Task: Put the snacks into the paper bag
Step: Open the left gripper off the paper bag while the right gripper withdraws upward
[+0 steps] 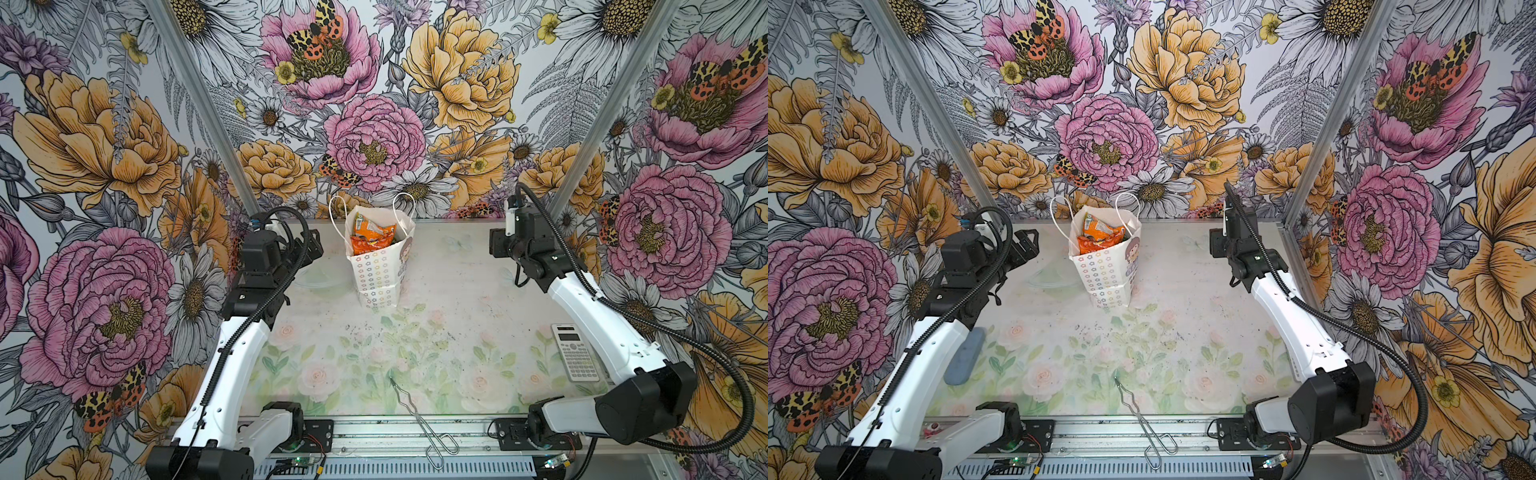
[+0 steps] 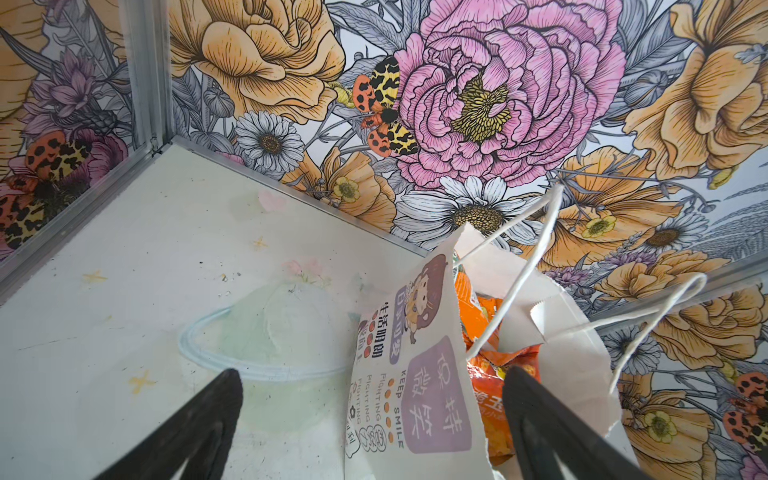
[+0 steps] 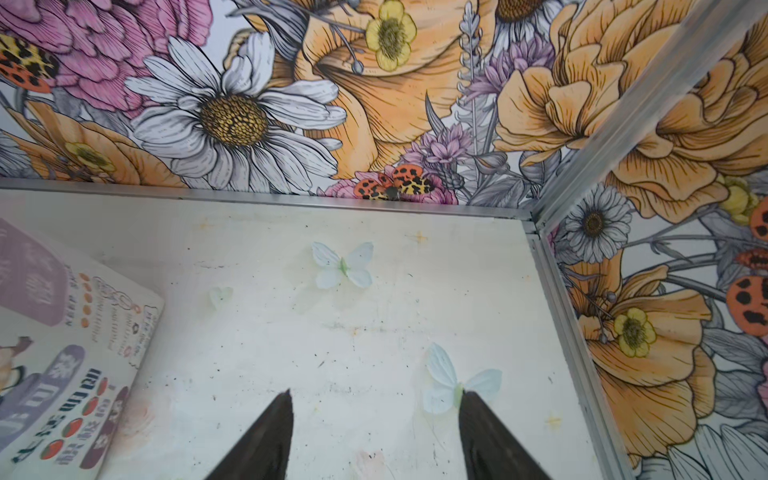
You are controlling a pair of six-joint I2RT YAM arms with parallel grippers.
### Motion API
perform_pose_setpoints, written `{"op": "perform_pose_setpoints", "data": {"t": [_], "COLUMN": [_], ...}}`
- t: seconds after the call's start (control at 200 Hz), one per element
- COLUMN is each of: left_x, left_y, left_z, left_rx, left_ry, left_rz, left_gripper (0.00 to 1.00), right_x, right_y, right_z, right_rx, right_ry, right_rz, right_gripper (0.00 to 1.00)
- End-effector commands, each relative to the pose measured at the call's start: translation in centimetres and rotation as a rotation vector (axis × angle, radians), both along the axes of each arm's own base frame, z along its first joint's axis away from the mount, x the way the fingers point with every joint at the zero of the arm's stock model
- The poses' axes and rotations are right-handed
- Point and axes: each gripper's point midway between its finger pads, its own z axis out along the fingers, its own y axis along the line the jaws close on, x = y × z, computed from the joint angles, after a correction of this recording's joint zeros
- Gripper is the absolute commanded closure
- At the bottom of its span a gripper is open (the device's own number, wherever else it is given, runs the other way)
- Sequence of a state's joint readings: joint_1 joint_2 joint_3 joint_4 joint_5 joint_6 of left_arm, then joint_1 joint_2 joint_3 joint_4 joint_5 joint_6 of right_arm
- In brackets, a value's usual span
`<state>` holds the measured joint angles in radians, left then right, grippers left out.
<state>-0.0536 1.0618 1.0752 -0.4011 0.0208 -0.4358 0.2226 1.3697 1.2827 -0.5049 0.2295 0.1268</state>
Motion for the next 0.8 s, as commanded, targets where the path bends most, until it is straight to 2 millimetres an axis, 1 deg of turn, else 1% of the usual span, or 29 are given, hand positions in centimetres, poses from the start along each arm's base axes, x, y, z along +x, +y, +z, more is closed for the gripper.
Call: {"op": "perform_pose_setpoints", "data": {"t": [0.0,0.125,0.19,0.225,0.295,0.41,0.54,0.635,0.715,0.795], "left_x": [0.3,0.7,0.9,1.1,1.3,1.6,1.7,1.7,1.4,1.1], "left_y": [1.1,1.4,1.7,1.9,2.1,2.3,2.2,2.7,3.4,3.6], "left_z": [0.5,-0.2,-0.8,-1.0,-1.8,-2.8,-3.4,-3.5,-3.7,-3.9], "left_rx": [0.049,0.066,0.074,0.079,0.093,0.123,0.163,0.191,0.223,0.276], "left_ry": [-0.052,-0.069,-0.067,-0.065,-0.054,-0.034,-0.057,-0.092,-0.119,-0.175], "left_rz": [0.036,0.050,0.066,0.076,0.082,0.076,0.055,0.077,0.109,0.112], "left_gripper": [0.01,0.01,0.01,0.01,0.01,0.01,0.01,0.01,0.01,0.01], "right_x": [1.2,1.7,1.9,1.8,1.5,1.0,0.5,0.3,0.1,0.2], "right_y": [-1.7,-3.6,-4.4,-4.8,-5.7,-6.9,-8.1,-8.4,-8.8,-8.5], "right_z": [-1.0,-5.4,-7.2,-8.5,-10.1,-12.0,-14.1,-14.7,-16.0,-16.0], "right_rx": [-0.058,-0.114,-0.103,-0.097,-0.085,-0.051,-0.064,-0.038,-0.024,-0.018], "right_ry": [-0.047,0.007,-0.009,-0.015,-0.077,-0.163,-0.143,-0.175,-0.192,-0.193], "right_rz": [-0.051,-0.083,-0.097,-0.102,-0.125,-0.152,-0.181,-0.192,-0.207,-0.188], "right_gripper": [0.31,0.28,0.28,0.28,0.28,0.28,0.27,0.27,0.27,0.27]}}
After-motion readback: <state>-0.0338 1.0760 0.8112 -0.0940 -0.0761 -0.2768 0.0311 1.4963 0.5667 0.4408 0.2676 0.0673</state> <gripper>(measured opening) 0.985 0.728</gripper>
